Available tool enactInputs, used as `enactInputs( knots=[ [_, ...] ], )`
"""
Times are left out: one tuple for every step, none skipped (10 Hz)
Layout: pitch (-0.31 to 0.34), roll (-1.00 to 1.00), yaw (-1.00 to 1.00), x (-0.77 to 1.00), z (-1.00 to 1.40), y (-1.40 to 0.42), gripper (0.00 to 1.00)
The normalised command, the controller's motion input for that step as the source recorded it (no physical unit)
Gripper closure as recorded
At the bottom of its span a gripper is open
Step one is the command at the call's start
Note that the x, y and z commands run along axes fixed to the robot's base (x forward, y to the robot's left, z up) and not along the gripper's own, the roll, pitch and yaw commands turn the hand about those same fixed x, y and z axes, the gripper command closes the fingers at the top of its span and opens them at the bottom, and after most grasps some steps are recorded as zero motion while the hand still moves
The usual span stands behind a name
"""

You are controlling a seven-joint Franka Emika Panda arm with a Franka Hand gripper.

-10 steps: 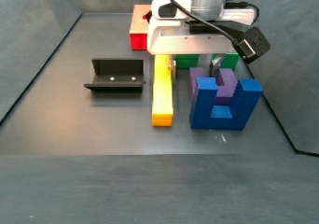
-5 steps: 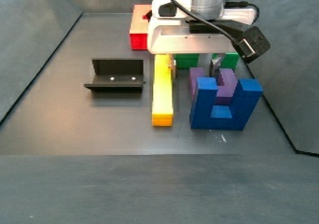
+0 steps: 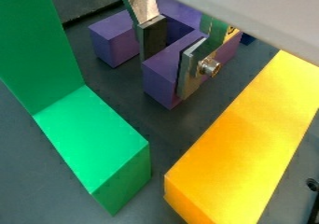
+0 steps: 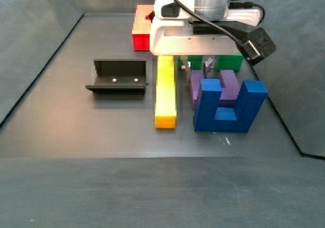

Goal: Pick up the purple object. Move up. Place the purple object on the fixture. Regrasp the purple object. Move to above the board. Insert the purple object.
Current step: Pick up the purple object, then move up.

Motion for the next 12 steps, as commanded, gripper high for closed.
enactInputs(
  knots=[
    [0.0, 0.0, 0.0, 0.0, 0.0, 0.0, 1.0],
    [0.0, 0.0, 0.0, 0.0, 0.0, 0.0, 1.0],
    [0.0, 0.0, 0.0, 0.0, 0.0, 0.0, 1.0],
    [0.0, 0.0, 0.0, 0.0, 0.0, 0.0, 1.0],
    [0.0, 0.0, 0.0, 0.0, 0.0, 0.0, 1.0],
    [0.0, 0.0, 0.0, 0.0, 0.0, 0.0, 1.0],
    [0.0, 0.0, 0.0, 0.0, 0.0, 0.0, 1.0],
    [0.0, 0.0, 0.0, 0.0, 0.0, 0.0, 1.0],
    [0.0, 0.0, 0.0, 0.0, 0.0, 0.0, 1.0],
    [0.0, 0.0, 0.0, 0.0, 0.0, 0.0, 1.0],
    [0.0, 0.0, 0.0, 0.0, 0.0, 0.0, 1.0],
    [0.0, 0.0, 0.0, 0.0, 0.83, 0.0, 1.0]
  ],
)
